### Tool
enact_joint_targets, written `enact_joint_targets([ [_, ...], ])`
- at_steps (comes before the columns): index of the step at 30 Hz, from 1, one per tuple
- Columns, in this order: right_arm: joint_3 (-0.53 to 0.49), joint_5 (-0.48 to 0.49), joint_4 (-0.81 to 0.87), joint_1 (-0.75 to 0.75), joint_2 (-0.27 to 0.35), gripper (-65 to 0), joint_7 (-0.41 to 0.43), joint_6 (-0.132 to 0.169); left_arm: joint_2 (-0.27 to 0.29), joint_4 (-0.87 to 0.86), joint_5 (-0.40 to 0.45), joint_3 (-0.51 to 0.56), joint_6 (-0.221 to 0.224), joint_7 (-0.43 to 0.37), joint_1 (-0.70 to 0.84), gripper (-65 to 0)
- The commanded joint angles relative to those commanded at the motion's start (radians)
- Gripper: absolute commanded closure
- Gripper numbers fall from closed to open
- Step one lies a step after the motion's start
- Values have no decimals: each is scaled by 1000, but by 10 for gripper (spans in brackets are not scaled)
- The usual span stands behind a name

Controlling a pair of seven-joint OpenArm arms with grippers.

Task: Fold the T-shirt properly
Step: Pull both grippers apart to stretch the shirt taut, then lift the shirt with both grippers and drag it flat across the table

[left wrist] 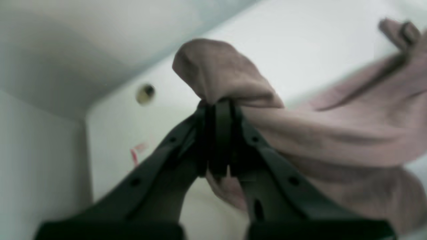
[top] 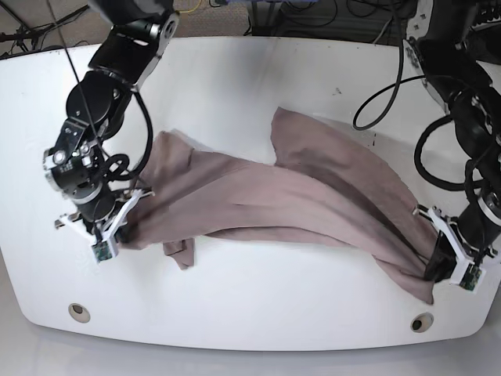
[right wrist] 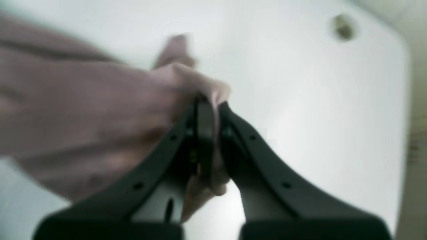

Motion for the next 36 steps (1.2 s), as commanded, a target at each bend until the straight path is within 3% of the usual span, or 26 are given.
enact_joint_targets([
  [18, -126, 5, -244, 459, 155, 0, -29, 0, 11, -34, -2, -14, 0, 0, -302, 0],
  [28, -229, 2, -350, 747, 224, 0, -54, 0, -23, -43, 0, -8, 0, 0, -493, 0],
  [36, -265, 5, -348, 825, 261, 0, -54, 0, -54, -170, -6, -8, 0, 0, -578, 0],
])
